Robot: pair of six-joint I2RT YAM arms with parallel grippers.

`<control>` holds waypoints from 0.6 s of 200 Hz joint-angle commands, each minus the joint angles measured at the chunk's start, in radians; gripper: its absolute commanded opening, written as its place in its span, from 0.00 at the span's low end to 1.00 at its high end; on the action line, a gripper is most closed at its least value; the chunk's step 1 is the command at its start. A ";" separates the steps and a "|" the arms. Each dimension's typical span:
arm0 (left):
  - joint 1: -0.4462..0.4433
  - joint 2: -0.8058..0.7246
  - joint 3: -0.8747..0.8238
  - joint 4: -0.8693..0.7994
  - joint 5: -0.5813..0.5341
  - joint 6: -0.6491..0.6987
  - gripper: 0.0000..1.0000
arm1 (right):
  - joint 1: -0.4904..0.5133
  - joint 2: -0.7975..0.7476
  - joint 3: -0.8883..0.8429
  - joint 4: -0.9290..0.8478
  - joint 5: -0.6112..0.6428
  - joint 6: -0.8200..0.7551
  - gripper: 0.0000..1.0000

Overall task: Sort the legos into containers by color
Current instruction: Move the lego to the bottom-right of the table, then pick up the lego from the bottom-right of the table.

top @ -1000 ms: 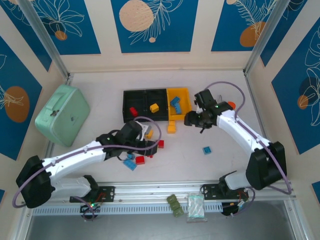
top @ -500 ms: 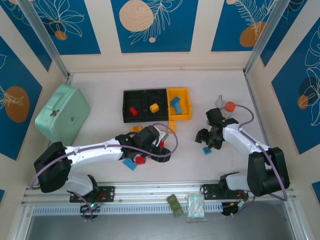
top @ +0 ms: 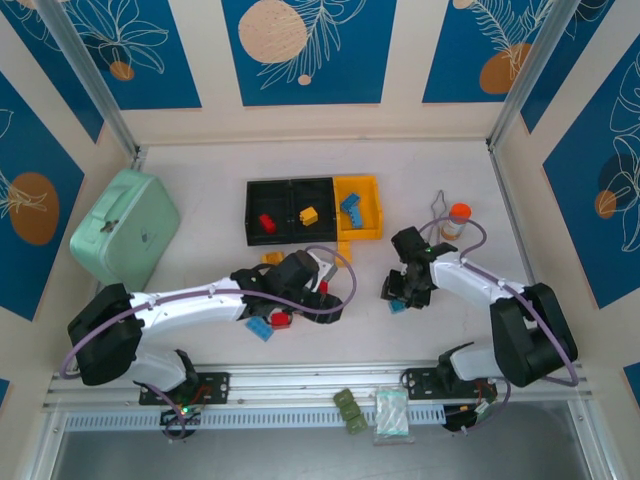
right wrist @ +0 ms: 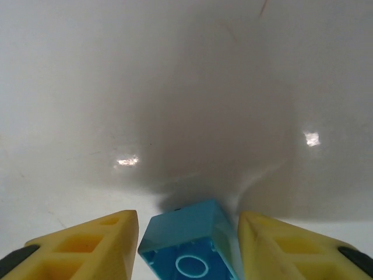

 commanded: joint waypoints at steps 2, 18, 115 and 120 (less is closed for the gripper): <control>-0.008 -0.007 -0.012 0.018 -0.007 -0.014 0.63 | 0.034 0.042 0.020 -0.030 0.026 0.026 0.52; -0.008 -0.013 -0.020 0.020 -0.010 -0.019 0.63 | 0.058 0.059 0.027 -0.034 0.038 0.030 0.54; -0.008 -0.043 -0.035 0.016 -0.063 -0.045 0.63 | 0.111 0.040 0.147 -0.076 0.049 0.004 0.29; -0.007 -0.048 -0.035 0.009 -0.076 -0.050 0.63 | 0.111 0.039 0.164 -0.078 0.049 -0.002 0.29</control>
